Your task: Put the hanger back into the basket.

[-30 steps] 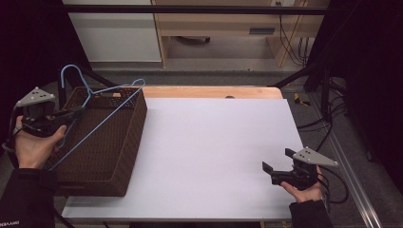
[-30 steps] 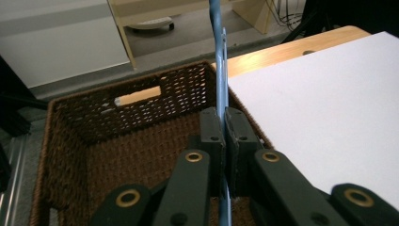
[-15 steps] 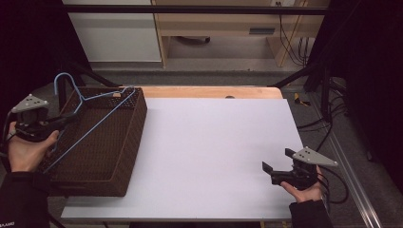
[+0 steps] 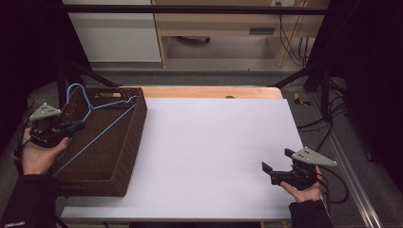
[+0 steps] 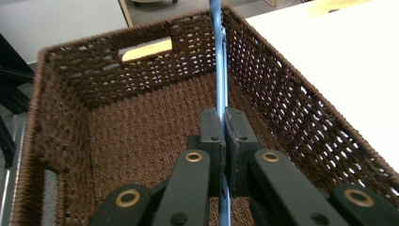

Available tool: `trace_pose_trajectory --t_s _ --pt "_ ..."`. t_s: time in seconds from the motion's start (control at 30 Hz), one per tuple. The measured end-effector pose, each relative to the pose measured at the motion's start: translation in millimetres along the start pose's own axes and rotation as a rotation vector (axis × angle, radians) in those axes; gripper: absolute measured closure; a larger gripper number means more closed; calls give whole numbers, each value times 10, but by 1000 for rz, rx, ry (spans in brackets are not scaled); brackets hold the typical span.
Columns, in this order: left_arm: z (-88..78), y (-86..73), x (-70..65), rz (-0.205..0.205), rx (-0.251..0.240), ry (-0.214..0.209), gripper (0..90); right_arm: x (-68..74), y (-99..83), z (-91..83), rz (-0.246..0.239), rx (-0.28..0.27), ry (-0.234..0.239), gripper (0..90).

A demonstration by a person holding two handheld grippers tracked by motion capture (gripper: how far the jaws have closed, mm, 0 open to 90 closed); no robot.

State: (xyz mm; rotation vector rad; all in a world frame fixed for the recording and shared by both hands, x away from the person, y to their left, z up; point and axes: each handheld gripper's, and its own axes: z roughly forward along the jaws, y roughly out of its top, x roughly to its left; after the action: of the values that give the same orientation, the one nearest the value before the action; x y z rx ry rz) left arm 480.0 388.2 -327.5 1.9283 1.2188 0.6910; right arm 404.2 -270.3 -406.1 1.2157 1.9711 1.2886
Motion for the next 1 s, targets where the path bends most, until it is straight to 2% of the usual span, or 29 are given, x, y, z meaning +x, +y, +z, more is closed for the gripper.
trace_pose_trajectory --t_s 0.13,0.3,0.37,0.6,0.63,0.77,0.87,1.0 --pt "93 -47 -26 1 10 -9 871 -2 -2 4 -5 0 2 25" --pt "222 -135 -31 -7 43 -10 871 -3 -2 4 -9 -1 5 25" --pt "288 -198 -22 -9 71 -11 870 0 -2 6 -6 -1 6 24" --pt "355 -270 9 -39 110 -8 860 4 -4 11 -10 4 5 23" --pt "365 -275 19 -62 133 3 831 4 -4 11 -12 4 5 23" --pt "350 -282 22 -70 150 24 767 7 -3 10 -11 0 8 23" --pt "296 -280 30 -80 134 29 681 8 -2 8 -12 -1 10 23" --pt "193 -260 29 -93 105 39 618 12 0 6 -11 -3 14 23"
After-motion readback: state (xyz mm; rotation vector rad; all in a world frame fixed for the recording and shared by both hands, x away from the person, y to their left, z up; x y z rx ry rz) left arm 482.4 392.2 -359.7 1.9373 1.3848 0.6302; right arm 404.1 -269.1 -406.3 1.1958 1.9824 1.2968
